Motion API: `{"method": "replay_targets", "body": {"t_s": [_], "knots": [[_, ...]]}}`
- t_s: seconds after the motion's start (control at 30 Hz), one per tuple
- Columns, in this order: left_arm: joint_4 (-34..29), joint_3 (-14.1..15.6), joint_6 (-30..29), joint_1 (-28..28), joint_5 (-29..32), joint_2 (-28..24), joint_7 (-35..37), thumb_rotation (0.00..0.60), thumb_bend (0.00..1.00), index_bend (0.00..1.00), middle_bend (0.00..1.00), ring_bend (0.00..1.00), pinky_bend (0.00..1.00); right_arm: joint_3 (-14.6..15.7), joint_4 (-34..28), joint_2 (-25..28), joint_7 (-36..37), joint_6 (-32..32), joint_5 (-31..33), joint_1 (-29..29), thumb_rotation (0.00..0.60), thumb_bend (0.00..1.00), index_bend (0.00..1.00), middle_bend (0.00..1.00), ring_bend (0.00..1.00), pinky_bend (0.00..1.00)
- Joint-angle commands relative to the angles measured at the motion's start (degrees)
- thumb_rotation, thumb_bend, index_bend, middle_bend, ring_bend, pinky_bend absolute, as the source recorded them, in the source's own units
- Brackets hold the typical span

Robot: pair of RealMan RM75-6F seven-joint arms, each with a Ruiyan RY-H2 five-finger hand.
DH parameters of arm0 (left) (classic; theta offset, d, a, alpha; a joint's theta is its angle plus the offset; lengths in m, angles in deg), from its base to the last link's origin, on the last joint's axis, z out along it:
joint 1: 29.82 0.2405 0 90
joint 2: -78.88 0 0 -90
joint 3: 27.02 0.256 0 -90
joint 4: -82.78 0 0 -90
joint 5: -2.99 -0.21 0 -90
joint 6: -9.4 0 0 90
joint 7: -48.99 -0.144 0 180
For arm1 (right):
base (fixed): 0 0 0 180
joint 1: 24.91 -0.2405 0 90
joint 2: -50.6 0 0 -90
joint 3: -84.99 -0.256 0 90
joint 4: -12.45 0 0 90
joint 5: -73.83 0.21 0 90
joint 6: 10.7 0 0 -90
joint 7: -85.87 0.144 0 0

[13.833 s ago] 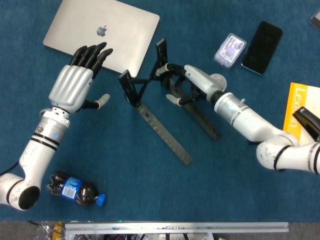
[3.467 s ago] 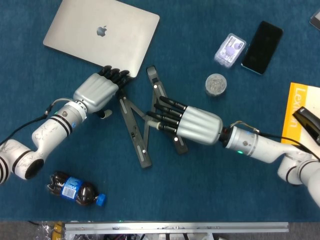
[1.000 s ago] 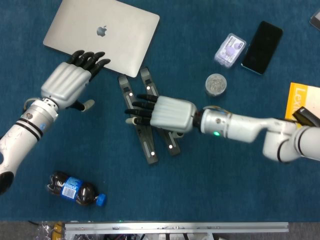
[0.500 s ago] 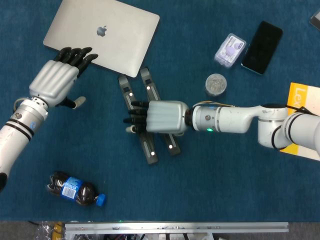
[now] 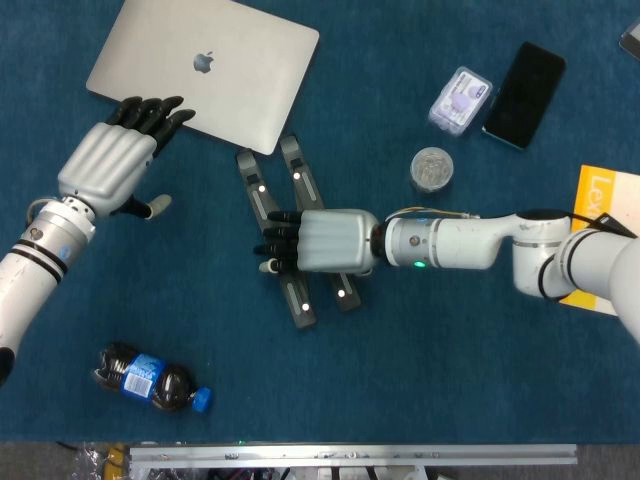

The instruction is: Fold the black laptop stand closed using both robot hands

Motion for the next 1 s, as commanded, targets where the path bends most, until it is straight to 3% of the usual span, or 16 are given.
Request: {"method": "replay_targets", "body": {"t_s": [0.03, 0.17, 0.4, 0.5, 1.0], "knots": [[0.1, -0.1, 0.0, 0.1, -0.1, 0.0, 0.2, 0.6, 0.26, 0.0, 0.0, 0.0, 0.0, -0.3, 0.4, -0.7, 0.1, 0.9, 0.5, -0.3, 0.6, 0.0, 0.0, 0.0, 0.0, 0.05], [0.4, -0.1, -0.1, 0.3, -0.3, -0.1, 0.7, 0.6, 0.26, 0.0, 0.0, 0.0, 0.0, -0.5, 0.8, -1.6, 0.2, 1.8, 1.1, -0.8, 0.6, 0.0, 0.0, 0.03, 0.0, 0.05], [0.8, -0.2, -0.3, 0.8, -1.2, -0.2, 2.0, 0.6, 0.26, 0.0, 0.0, 0.0, 0.0, -1.1, 1.4, -2.9, 0.8, 1.6, 1.9, -1.0, 0.6, 0.0, 0.04, 0.3, 0.05, 0.05], [0.9, -0.2, -0.4, 0.8, -1.6, -0.2, 2.4, 0.6, 0.26, 0.0, 0.0, 0.0, 0.0, -1.3, 1.7, -3.3, 0.9, 1.7, 2.4, -0.9, 0.6, 0.01, 0.08, 0.37, 0.09, 0.05], [1.5, 0.0, -0.1, 1.1, -2.8, 0.2, 3.1, 0.6, 0.26, 0.0, 0.0, 0.0, 0.0, -2.0, 2.8, -4.1, 1.5, -2.3, 3.3, 0.8, 0.6, 0.13, 0.17, 0.56, 0.24, 0.13]]}}
